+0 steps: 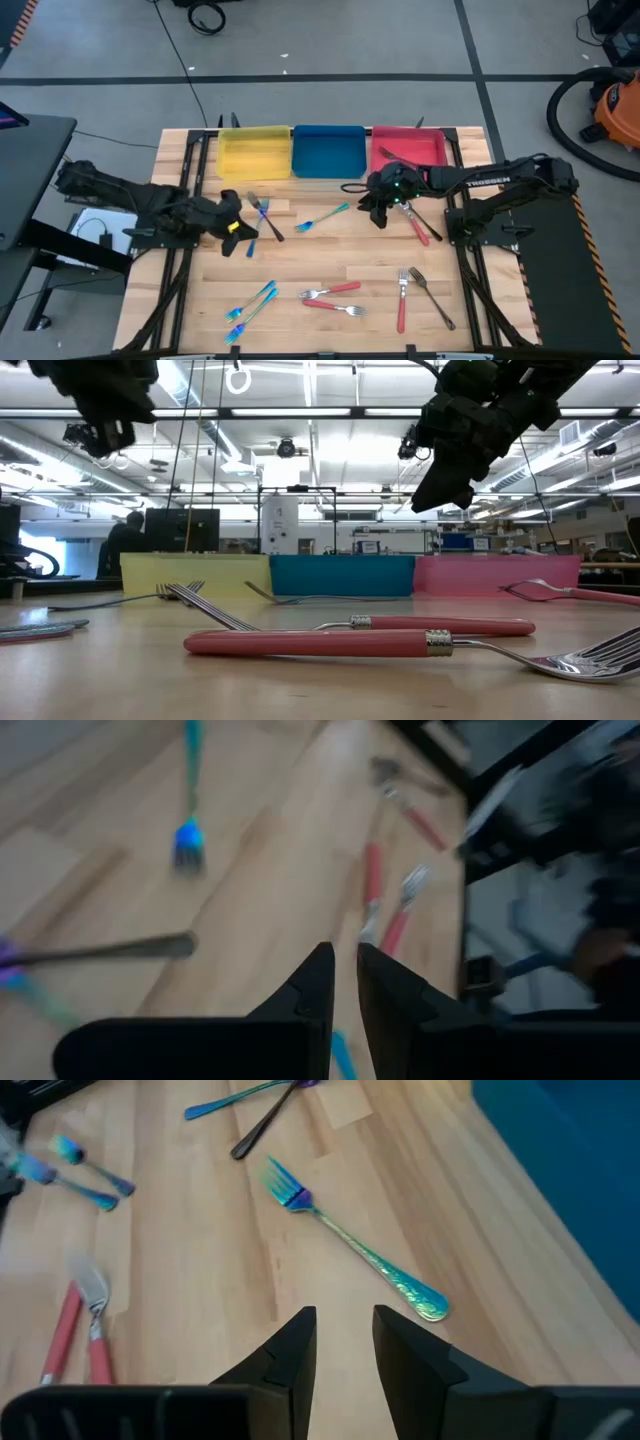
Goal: Sort silverware by color (type)
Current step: Put the blue fork into the yellow bin
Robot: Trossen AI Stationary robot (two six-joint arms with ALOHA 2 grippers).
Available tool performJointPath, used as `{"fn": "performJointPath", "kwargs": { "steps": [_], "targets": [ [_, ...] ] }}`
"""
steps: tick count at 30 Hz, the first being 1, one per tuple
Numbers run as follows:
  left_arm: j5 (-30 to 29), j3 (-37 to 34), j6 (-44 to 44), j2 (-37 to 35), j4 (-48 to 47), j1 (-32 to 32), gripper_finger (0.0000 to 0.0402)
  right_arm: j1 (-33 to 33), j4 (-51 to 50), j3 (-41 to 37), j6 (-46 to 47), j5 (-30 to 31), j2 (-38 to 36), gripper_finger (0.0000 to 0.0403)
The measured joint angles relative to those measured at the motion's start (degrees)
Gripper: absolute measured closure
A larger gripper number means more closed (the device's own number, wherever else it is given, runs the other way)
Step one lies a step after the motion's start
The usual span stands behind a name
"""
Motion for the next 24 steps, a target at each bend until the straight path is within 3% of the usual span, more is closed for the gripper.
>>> {"fn": "performJointPath", "kwargs": {
  "steps": [5,10,19,24],
  "targets": [
    [-3.0,6.0,-3.7,3.6,-9.2,-5.3,0.0354,3.0,0.6,0.0,2.9,3.5,0.0,0.0293],
    [-2.5,5.3,-2.7,8.3,-9.4,-8.1,0.0354,5.9,1.1,0.0,3.4,5.6,0.0,0.0293],
    [-2.2,4.4,3.6,20.7,0.4,-8.4,0.0353,10.3,2.0,0.0,5.5,7.4,0.0,0.0293],
    [4.4,4.4,5.0,25.1,4.2,-8.5,0.0351,12.7,2.3,0.0,8.2,10.4,0.0,0.0293]
  ]
}}
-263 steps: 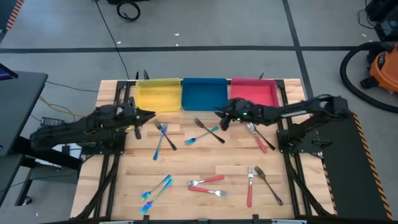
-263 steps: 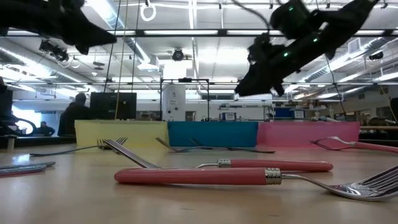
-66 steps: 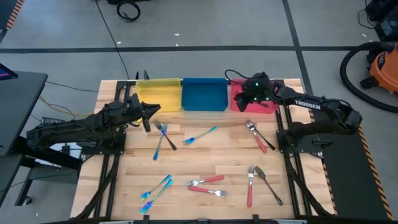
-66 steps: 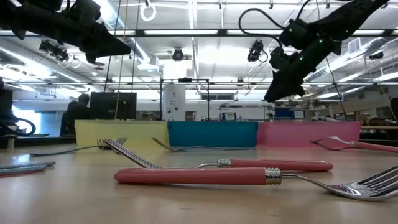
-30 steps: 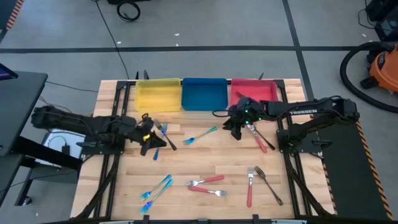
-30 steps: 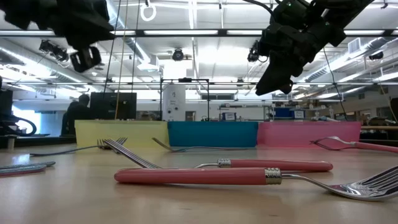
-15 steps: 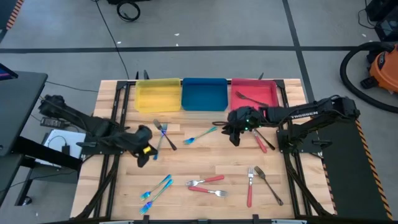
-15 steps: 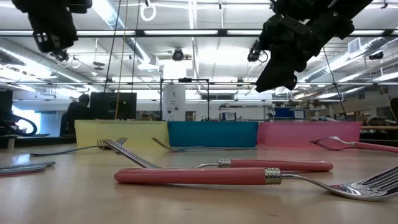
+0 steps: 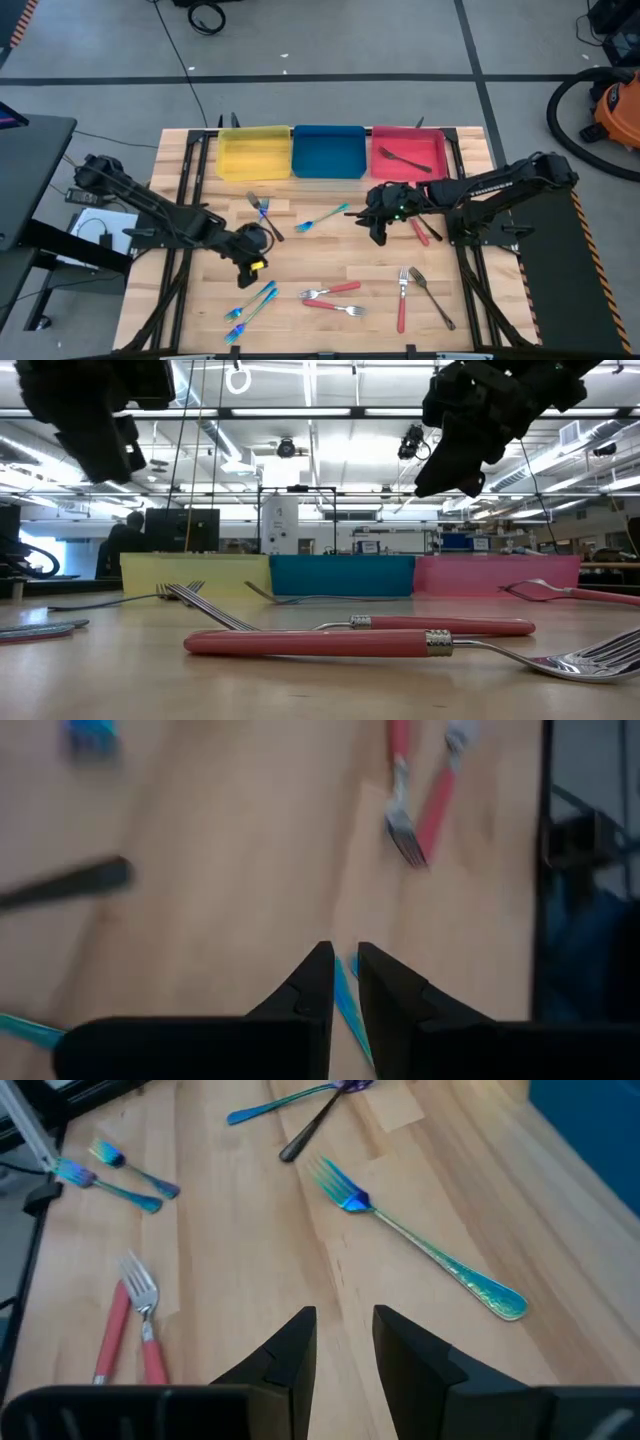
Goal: Sort silverware by color (type)
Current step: Put the blue fork into the yellow bin
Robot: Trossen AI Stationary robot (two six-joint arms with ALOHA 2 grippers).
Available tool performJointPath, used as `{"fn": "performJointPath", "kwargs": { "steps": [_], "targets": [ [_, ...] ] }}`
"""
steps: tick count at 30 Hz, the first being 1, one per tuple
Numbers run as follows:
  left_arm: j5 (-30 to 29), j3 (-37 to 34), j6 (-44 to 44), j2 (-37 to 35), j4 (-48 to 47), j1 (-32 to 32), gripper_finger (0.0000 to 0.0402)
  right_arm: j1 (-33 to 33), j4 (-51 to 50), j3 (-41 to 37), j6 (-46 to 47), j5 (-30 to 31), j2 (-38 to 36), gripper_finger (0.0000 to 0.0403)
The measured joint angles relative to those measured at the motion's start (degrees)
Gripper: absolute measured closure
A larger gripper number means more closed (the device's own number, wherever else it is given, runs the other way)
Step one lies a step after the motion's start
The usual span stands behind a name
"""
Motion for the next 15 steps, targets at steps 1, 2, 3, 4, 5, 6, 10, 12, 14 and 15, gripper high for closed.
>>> {"fn": "performJointPath", "kwargs": {
  "steps": [1,2,3,4,5,6,10,12,14,15],
  "targets": [
    [1.3,0.0,0.0,0.6,0.2,-0.3,0.0349,0.6,0.0,0.0,0.5,1.0,0.0,0.0293],
    [2.1,0.0,0.0,1.1,0.5,-0.5,0.0345,1.1,0.0,0.0,1.0,2.0,0.0,0.0293],
    [2.9,0.0,0.1,1.4,0.4,-0.7,0.0341,1.6,-0.1,0.0,1.2,2.8,0.0,0.0293],
    [3.8,0.0,0.1,1.7,0.3,-1.0,0.0336,2.1,0.0,0.0,1.5,3.6,0.0,0.0293],
    [4.7,0.0,0.2,2.0,0.4,-1.1,0.033,2.7,0.0,0.0,1.7,4.4,0.0,0.0293],
    [5.3,0.0,0.2,2.2,0.3,-1.3,0.0324,3.1,-0.1,0.0,2.0,5.1,0.0,0.0293],
    [7.6,0.0,0.2,2.5,0.3,-1.3,0.0295,4.7,-0.1,0.0,2.5,7.6,0.0,0.0293],
    [8.2,0.0,0.1,2.5,0.2,-1.3,0.0279,5.1,0.0,0.0,2.5,8.8,0.0,0.0293],
    [8.3,0.0,-1.9,2.5,0.0,-1.4,0.0263,5.3,0.0,0.0,2.5,10.0,0.0,0.0293],
    [8.3,0.0,-3.8,2.5,-0.3,-1.7,0.0256,5.4,0.0,0.0,2.5,10.4,0.0,0.0293]
  ]
}}
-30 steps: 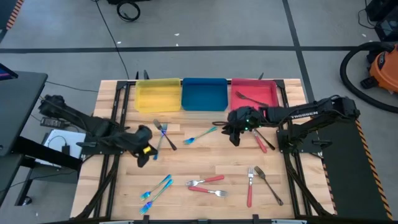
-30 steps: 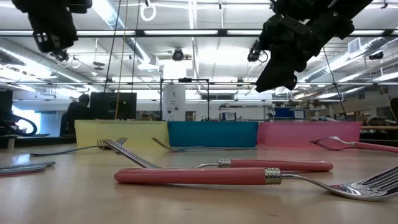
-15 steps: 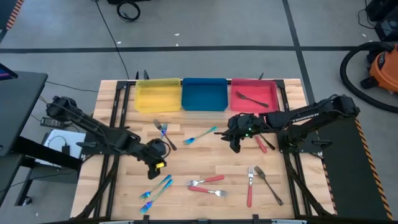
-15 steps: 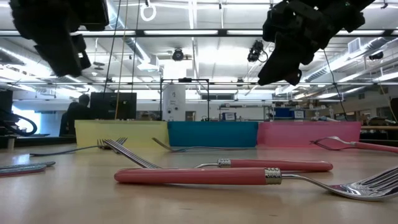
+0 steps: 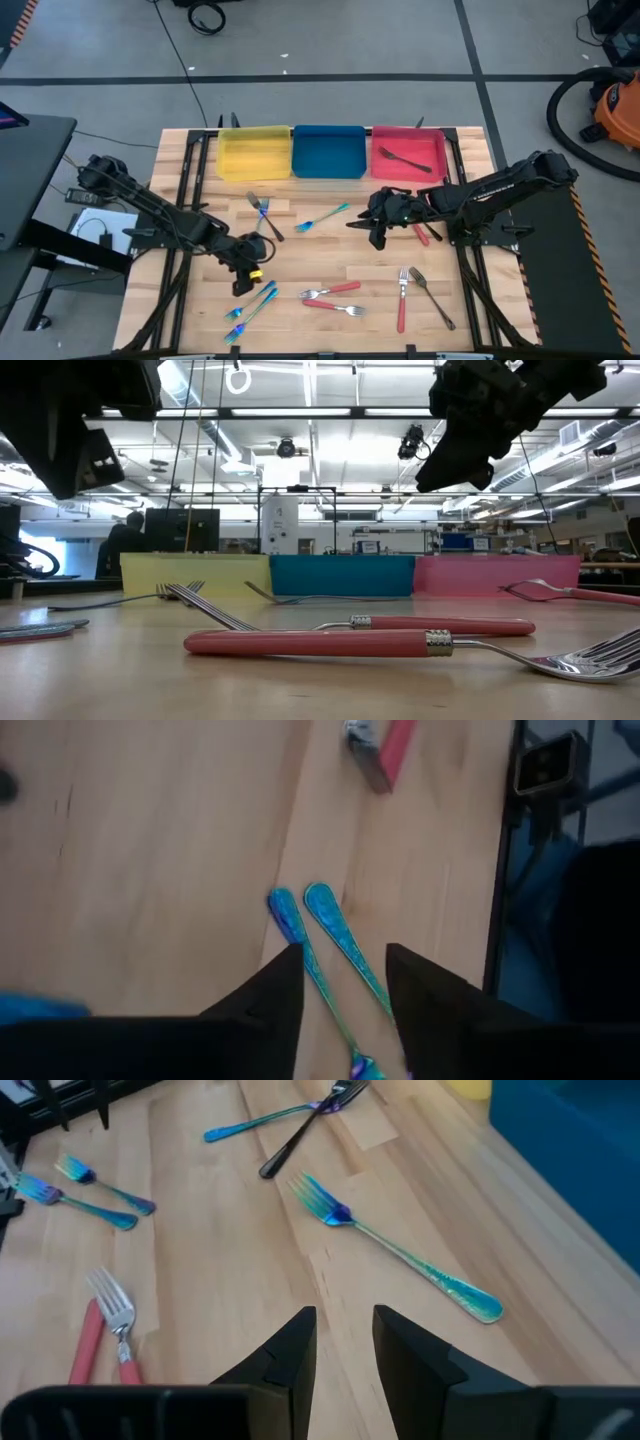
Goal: Sort silverware by color (type)
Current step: Put the blue fork into the yellow bin
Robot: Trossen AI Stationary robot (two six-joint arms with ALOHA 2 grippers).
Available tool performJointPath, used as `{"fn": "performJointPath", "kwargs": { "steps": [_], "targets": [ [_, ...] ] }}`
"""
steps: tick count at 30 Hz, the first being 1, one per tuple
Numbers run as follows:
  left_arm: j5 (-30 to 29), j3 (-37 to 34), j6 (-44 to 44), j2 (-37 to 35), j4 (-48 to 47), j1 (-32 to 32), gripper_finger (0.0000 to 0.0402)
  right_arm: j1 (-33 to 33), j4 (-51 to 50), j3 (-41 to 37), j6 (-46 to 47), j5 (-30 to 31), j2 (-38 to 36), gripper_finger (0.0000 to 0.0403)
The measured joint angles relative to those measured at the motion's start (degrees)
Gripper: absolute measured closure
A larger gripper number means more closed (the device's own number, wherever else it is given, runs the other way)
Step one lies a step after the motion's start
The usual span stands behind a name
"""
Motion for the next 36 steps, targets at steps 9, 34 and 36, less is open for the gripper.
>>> {"fn": "performJointPath", "kwargs": {
  "steps": [9,34,36],
  "targets": [
    [-2.3,0.0,-16.7,0.0,-5.0,-6.7,0.024,0.0,-0.1,0.0,-0.3,0.1,0.0,0.0293],
    [-10.4,0.0,-30.3,17.7,4.0,-17.3,0.0244,3.9,-0.1,-0.6,3.6,6.1,0.0,0.0293],
    [-9.7,0.2,-30.1,18.4,4.4,-17.4,0.0244,4.2,-0.3,-0.7,4.2,6.1,0.0,0.0293]
  ]
}}
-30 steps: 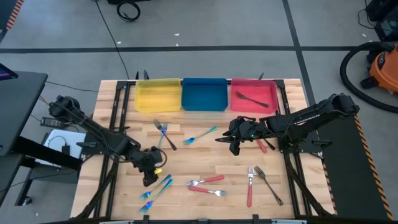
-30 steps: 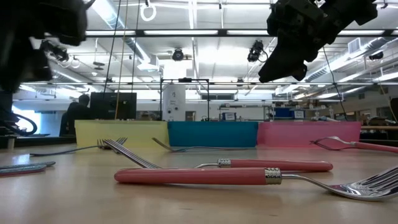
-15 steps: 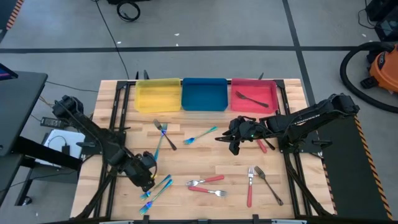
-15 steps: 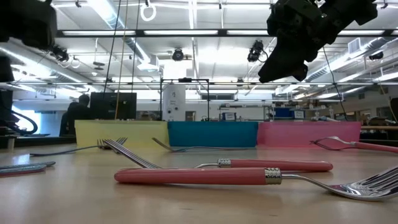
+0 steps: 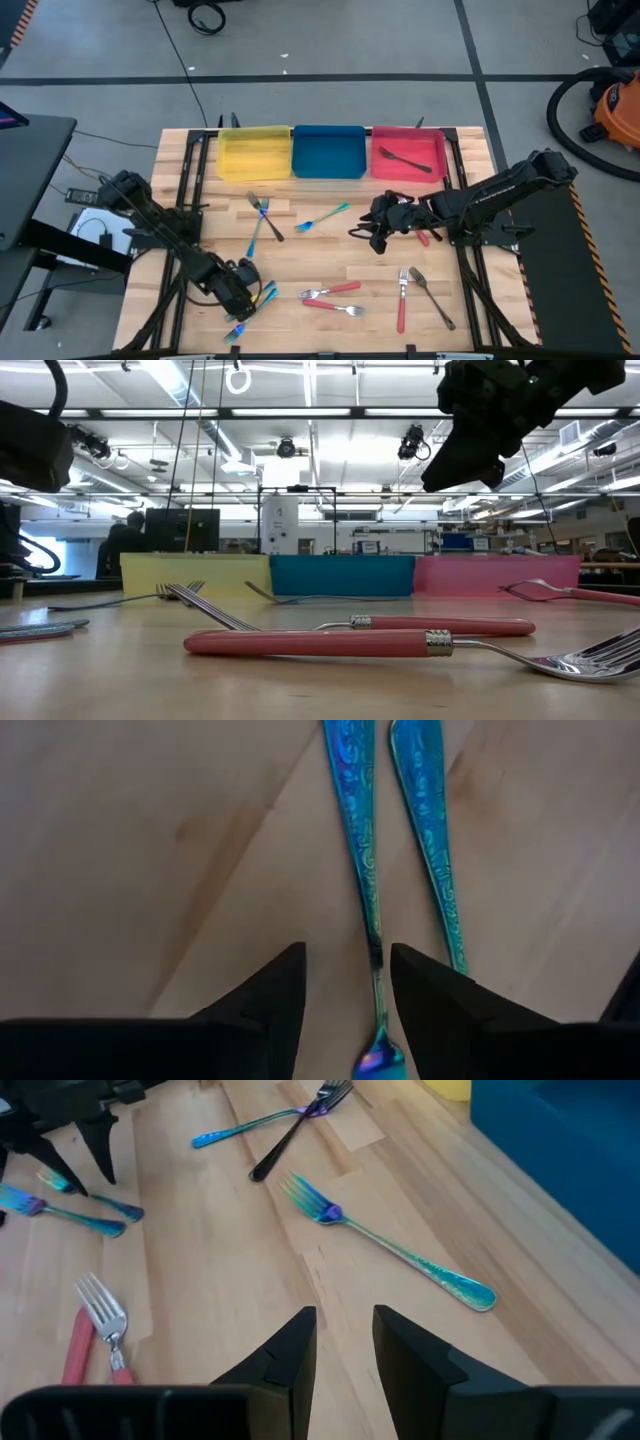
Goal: Sort silverware by color (type)
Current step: Put the blue fork into the yellow bin
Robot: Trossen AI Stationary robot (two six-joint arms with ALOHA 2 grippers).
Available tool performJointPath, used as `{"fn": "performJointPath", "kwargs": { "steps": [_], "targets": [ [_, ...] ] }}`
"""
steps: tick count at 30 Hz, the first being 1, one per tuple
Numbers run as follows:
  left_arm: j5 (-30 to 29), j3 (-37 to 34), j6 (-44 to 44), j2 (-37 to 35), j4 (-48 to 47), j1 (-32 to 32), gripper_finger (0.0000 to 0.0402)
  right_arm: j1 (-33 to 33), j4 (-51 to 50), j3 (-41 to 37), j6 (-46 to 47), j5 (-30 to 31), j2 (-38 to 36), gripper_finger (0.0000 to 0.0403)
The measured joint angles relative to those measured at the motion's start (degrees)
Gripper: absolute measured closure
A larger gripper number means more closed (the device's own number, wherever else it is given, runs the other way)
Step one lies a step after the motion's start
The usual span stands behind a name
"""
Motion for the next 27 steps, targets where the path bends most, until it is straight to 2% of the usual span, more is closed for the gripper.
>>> {"fn": "performJointPath", "kwargs": {
  "steps": [27],
  "targets": [
    [-1.4,0.2,-0.8,1.1,-0.6,-1.0,0.0244,0.0,0.1,0.0,-1.2,0.0,0.0,0.0293]
  ]
}}
